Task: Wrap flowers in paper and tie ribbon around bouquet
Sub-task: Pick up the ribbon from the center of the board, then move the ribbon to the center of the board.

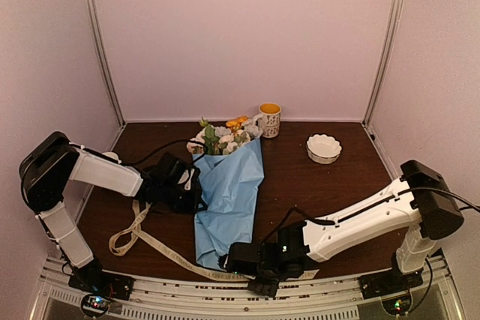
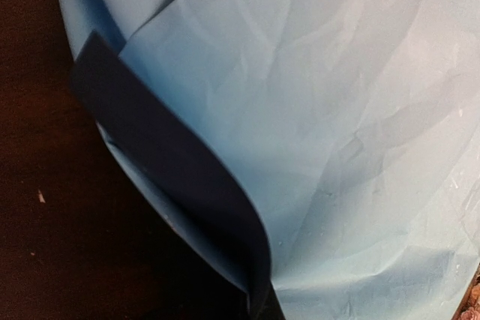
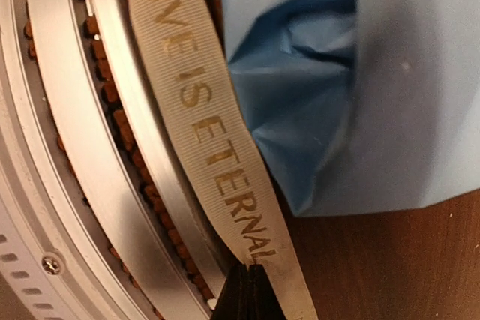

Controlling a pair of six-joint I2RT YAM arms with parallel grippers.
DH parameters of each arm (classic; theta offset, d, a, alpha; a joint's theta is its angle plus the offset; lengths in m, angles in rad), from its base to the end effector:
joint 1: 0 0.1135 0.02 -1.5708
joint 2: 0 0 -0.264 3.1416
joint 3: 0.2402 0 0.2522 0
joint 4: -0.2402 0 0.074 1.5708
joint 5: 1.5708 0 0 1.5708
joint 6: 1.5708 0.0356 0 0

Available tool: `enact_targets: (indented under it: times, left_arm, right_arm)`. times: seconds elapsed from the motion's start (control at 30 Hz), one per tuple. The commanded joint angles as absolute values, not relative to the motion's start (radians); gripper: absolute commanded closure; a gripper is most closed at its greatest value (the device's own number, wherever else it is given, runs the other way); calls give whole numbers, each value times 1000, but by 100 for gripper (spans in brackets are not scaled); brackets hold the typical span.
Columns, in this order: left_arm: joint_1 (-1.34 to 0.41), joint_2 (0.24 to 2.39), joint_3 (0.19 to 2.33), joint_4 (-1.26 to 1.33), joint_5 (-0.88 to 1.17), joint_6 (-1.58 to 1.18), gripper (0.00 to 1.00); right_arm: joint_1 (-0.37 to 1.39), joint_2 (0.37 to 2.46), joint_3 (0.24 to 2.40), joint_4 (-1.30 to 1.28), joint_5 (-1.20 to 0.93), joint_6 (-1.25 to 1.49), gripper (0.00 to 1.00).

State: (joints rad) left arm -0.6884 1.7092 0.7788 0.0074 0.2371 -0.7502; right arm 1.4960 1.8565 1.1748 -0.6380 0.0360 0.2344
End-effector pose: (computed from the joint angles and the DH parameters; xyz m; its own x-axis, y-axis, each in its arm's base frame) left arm 0.2391 -0.2075 0.1278 -0.9462 -0.0798 -0.3137 0.1120 0.8287 -0.5484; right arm 0.0274 0.3486 0.1529 -0.3017 -0.9201 -0.2498 -0.9518 0.3057 0.0238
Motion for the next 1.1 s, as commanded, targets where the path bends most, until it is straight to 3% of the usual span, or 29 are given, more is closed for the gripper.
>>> enact_targets:
  times: [0.0,0.23,0.57,0.77,0.87,1.07]
  left_arm:
    - [-681,1671,807,-10,268,-738,100]
    - [-681,1612,855,-25,317,-742,100]
    - [-681,1611,864,12,358,-782,100]
    - [-681,1611,863,32,377,-795,100]
    - [-681,1609,873,19,371,-787,100]
    - [-681,1588,867,11,354,-787,100]
  right_arm:
    - [1461,1766,1128,-648,83,252,100]
    - [1385,1697,1039,-635,86,281,100]
    - [1414,1678,1021,-585,-36,281,100]
    - [1414,1655,1000,-571,-7,296,100]
    - [1416,1667,1023,-559,16,280,78]
    - [1397,1712,1053,-512,36,233,47]
